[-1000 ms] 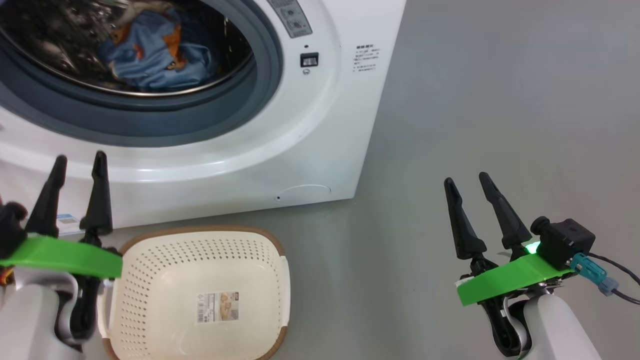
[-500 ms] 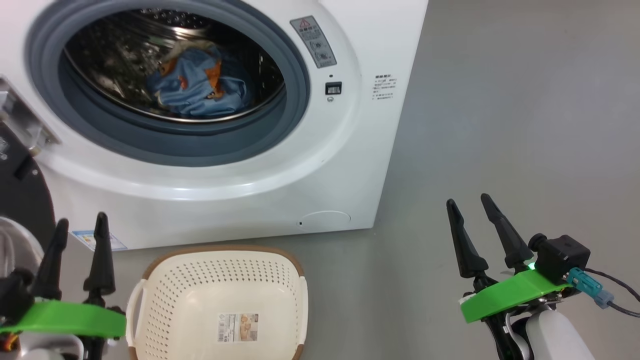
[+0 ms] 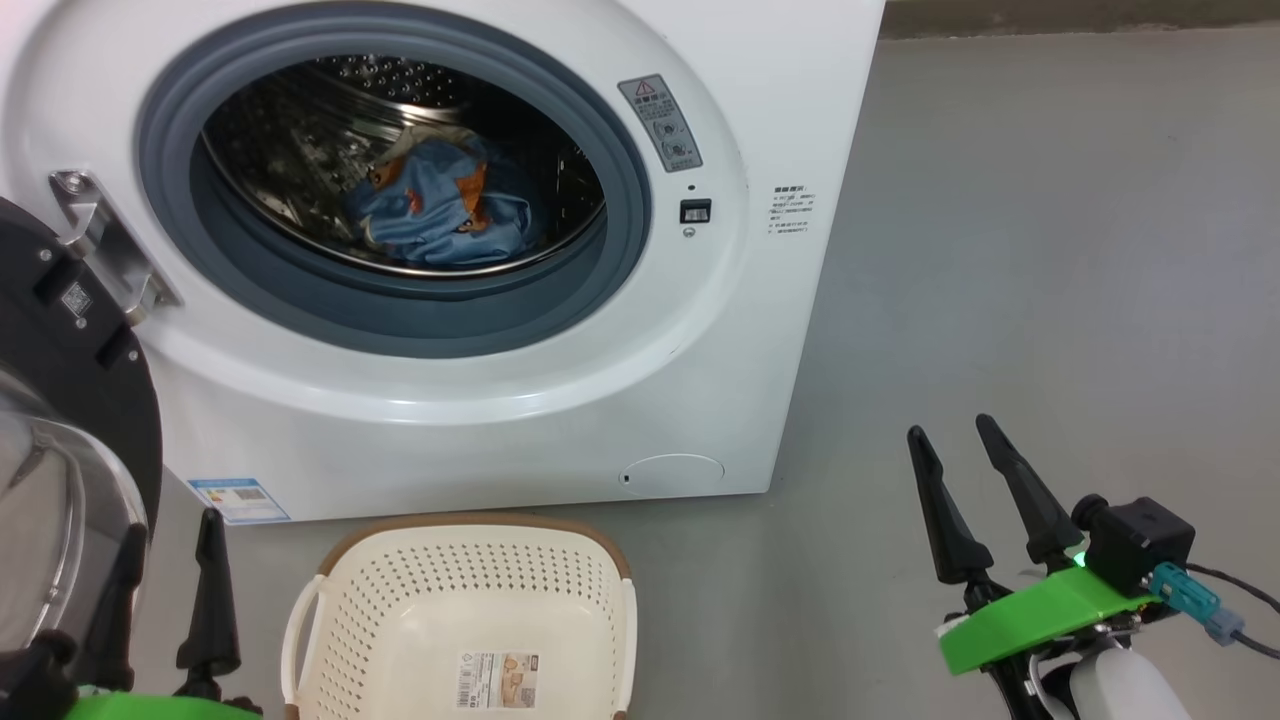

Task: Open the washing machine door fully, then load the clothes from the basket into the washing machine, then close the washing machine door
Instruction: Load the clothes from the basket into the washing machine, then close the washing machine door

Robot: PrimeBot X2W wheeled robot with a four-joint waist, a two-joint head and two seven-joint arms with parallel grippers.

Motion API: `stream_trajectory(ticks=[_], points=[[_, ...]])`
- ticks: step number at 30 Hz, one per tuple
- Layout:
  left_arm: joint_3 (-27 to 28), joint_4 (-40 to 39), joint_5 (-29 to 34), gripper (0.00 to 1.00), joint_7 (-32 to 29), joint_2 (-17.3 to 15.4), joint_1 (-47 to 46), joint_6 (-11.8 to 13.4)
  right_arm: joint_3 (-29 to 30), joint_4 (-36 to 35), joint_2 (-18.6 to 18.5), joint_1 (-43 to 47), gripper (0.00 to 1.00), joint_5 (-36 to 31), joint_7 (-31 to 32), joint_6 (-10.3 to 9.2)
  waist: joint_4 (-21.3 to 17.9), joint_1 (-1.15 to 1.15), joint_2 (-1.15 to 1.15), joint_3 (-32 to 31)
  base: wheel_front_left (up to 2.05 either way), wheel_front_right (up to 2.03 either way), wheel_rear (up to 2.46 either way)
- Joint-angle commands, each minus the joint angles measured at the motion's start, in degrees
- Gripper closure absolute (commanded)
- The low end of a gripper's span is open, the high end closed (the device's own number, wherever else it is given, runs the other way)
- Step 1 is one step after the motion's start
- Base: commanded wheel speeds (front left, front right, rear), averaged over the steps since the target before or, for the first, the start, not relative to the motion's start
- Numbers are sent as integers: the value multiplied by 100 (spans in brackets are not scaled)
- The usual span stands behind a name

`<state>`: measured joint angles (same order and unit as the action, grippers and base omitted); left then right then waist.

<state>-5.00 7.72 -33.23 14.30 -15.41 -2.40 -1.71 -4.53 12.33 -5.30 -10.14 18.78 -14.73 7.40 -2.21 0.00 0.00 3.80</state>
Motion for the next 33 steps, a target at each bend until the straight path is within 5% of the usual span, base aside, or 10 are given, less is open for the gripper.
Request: stream_trajectory(ticks=[1, 33], points=[[292, -220, 113, 0, 70, -93, -7, 50, -100, -164, -36, 50, 0, 75, -27, 9, 4, 0, 0, -27, 0, 0, 0], [682, -331, 418, 0, 70, 198, 320, -247, -98, -196, -91, 77, 0, 47, -27, 9, -39, 0, 0, -60, 0, 0, 0]])
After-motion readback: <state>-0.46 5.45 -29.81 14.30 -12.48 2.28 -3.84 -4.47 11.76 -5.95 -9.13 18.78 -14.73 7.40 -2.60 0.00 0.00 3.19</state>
